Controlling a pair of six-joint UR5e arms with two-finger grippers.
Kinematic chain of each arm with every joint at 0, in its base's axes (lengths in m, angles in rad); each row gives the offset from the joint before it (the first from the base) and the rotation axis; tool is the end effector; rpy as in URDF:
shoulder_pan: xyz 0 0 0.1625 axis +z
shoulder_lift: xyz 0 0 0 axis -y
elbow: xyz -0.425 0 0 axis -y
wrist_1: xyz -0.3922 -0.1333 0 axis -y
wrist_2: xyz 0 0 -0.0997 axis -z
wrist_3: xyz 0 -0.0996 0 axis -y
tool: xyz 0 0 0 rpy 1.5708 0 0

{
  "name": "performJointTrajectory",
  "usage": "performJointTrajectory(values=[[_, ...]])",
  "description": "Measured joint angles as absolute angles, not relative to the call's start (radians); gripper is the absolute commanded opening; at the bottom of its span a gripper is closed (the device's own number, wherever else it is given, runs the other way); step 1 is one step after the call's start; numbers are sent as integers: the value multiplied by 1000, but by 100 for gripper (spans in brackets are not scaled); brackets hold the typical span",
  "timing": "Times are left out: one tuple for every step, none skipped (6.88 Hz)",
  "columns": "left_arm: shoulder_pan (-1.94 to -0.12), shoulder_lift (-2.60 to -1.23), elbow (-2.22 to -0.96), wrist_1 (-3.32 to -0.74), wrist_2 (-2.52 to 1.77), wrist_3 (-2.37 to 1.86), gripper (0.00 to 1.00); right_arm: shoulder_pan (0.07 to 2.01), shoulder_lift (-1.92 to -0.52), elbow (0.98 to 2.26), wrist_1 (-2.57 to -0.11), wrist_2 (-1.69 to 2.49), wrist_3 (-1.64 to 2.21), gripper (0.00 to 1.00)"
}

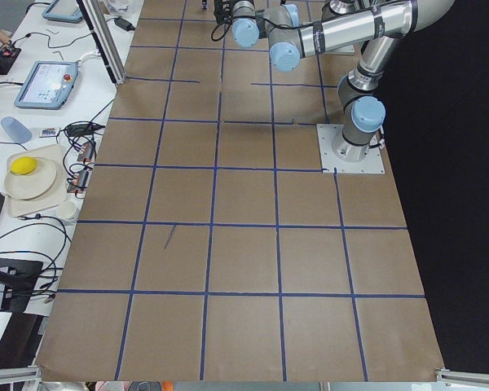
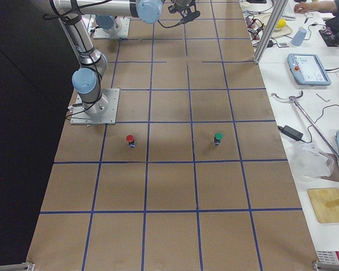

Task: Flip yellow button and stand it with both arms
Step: 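Carry the button with the right gripper toward the green button while the left gripper withdraws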

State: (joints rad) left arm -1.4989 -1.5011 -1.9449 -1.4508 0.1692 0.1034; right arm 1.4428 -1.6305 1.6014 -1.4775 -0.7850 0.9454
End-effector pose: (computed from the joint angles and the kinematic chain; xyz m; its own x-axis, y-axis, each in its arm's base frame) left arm -0.1993 -0.4550 0.4341 -0.1614 -0.0901 0.9828 -0.0542 0.9951 0.0824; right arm 0.1432 -0.4839 0.5215 -0.3037 0.8816 -0.3613 0.6382 0.4698 0.6099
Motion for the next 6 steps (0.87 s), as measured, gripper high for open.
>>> performJointTrajectory(values=[[-1497,-1506,-1931,-1444,264,101,99,1430,-1632,1601,-1474,-894,840,27],[-1497,-1512,-1919,-1423,376,102,100,1425,-1633,1604,-1473,-1027,699,24],[-1496,-1520,-1893,-1371,541,103,100,1419,-1632,1610,-1478,-1155,518,24],[-1496,-1528,-1863,-1328,717,106,100,1399,-1631,1626,-1490,-1262,325,20],[-1496,-1532,-1835,-1309,888,116,100,1352,-1630,1660,-1523,-1345,130,21],[-1499,-1537,-1798,-1310,1082,132,100,1276,-1630,1721,-1605,-1396,-81,21]])
